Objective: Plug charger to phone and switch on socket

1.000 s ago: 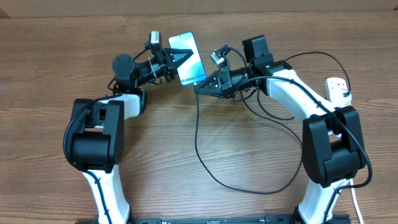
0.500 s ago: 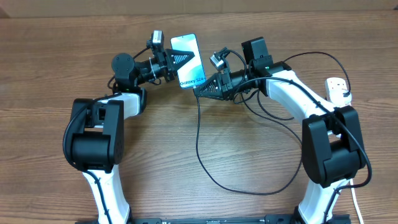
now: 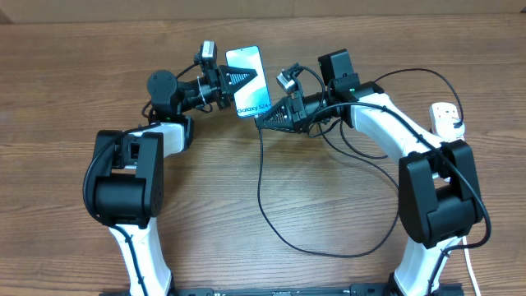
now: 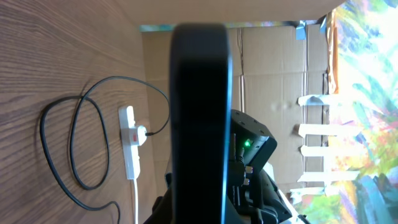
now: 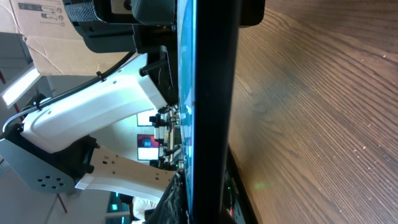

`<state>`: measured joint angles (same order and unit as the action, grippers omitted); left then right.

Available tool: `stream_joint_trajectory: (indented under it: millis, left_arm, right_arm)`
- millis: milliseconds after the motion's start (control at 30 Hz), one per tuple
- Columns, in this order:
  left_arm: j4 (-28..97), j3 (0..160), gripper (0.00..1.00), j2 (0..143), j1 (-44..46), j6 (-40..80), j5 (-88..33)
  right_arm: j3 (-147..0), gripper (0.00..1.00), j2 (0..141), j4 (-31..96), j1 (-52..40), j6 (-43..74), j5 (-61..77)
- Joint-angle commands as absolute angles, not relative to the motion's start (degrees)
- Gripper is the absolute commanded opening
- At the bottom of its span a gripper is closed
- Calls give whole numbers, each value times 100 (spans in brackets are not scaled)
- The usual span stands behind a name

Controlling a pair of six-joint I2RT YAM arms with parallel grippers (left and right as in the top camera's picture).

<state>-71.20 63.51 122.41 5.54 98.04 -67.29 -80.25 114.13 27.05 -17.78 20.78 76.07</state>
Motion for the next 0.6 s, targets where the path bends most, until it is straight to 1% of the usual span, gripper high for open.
stream_joint_trajectory:
  millis: [0,200,567]
  left_arm:
    - [-7199,6405,5,12248,762,10018,-7424]
    - [-7188,6405,5,12248,766,10333,-7242]
    - [-7190,6403,4,12248,753,10276,-7164]
  right_arm:
    - [-8097,4,11402,2512,-1778,2053,7367]
    - [-8097,4,11402,2104,-1778,2062,7835]
    - [-8101,4,11402,2106,-1747,2084,7946]
